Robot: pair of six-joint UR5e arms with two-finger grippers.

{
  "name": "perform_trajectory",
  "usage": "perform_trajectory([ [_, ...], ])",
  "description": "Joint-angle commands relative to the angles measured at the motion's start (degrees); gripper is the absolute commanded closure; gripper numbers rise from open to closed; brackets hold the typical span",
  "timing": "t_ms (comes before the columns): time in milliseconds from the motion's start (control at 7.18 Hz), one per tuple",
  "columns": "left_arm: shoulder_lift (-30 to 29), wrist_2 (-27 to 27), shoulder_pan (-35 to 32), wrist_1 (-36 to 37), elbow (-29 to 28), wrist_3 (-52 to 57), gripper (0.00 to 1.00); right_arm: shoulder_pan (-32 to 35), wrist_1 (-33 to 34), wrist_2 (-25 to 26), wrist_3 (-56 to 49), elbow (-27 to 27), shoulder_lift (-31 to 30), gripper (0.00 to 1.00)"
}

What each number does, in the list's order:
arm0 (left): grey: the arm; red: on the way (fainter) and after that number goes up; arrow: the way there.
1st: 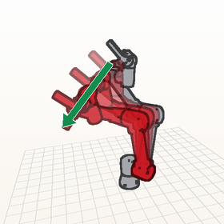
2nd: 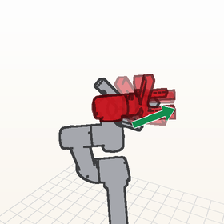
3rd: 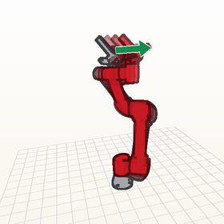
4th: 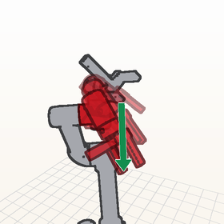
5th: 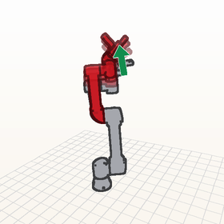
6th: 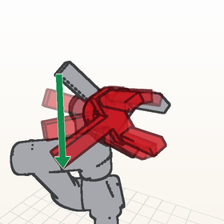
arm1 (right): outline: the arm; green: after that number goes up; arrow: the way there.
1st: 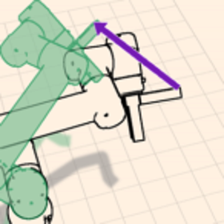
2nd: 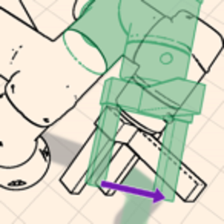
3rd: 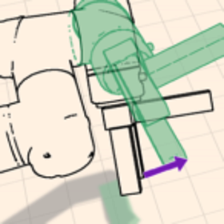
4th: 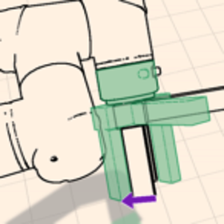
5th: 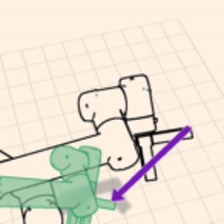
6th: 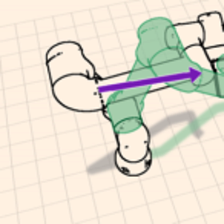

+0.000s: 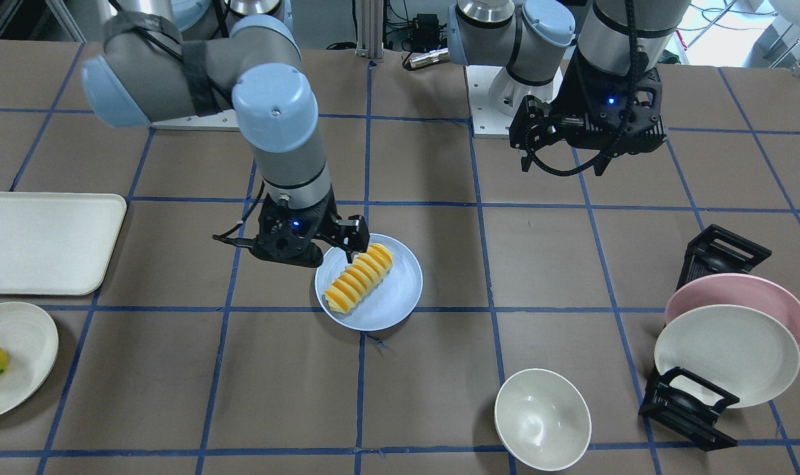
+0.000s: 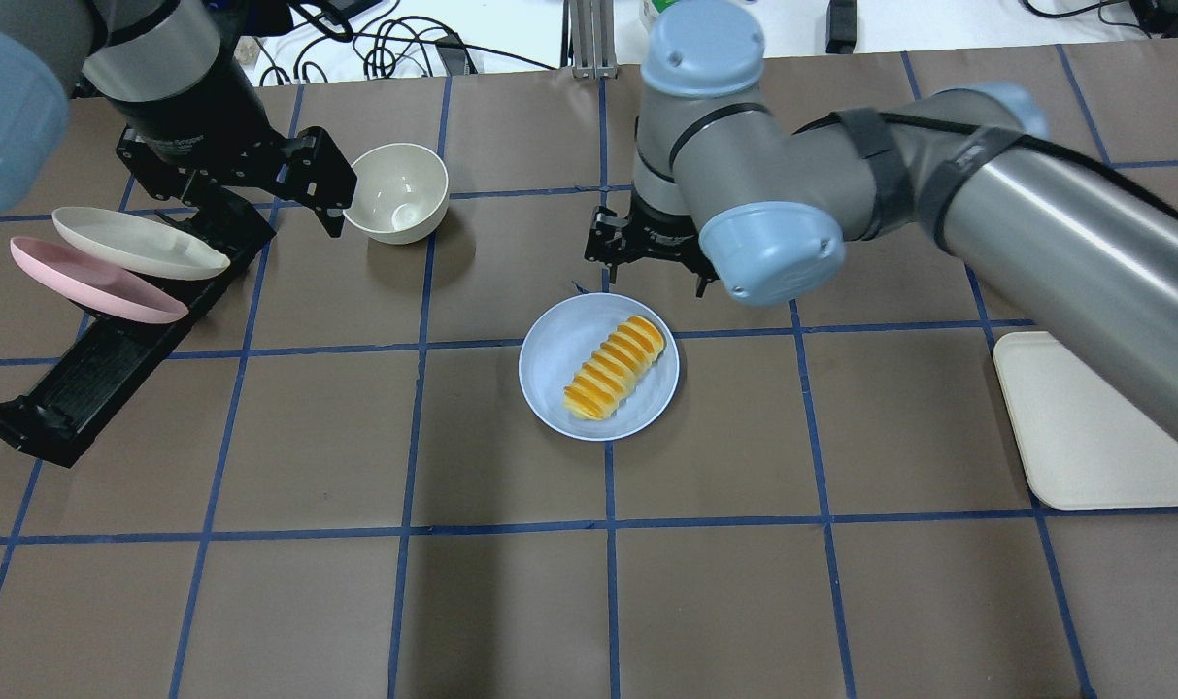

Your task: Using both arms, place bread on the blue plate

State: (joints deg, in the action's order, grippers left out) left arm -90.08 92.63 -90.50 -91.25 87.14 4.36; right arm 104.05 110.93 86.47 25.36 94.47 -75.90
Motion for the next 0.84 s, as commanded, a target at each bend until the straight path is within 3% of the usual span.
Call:
perform_trajectory([
  [0,0.43,-0.08,-0.29,-0.07,0.05,-0.14,0.00,-8.91,-7.80,0.53,-5.49,-0.16,-8.26,0.00],
  [278,0.34,-0.08,-0.21,-0.16,-0.57,-0.14,0.00,-16.65,-13.35,-0.07,-15.64,-1.91,-11.00,0.00],
  [696,0.34,0.18,0.15,-0.86,-0.48,-0.23,0.00,-18.80,-20.57,0.10,-17.80,-4.65,-12.86,0.00],
])
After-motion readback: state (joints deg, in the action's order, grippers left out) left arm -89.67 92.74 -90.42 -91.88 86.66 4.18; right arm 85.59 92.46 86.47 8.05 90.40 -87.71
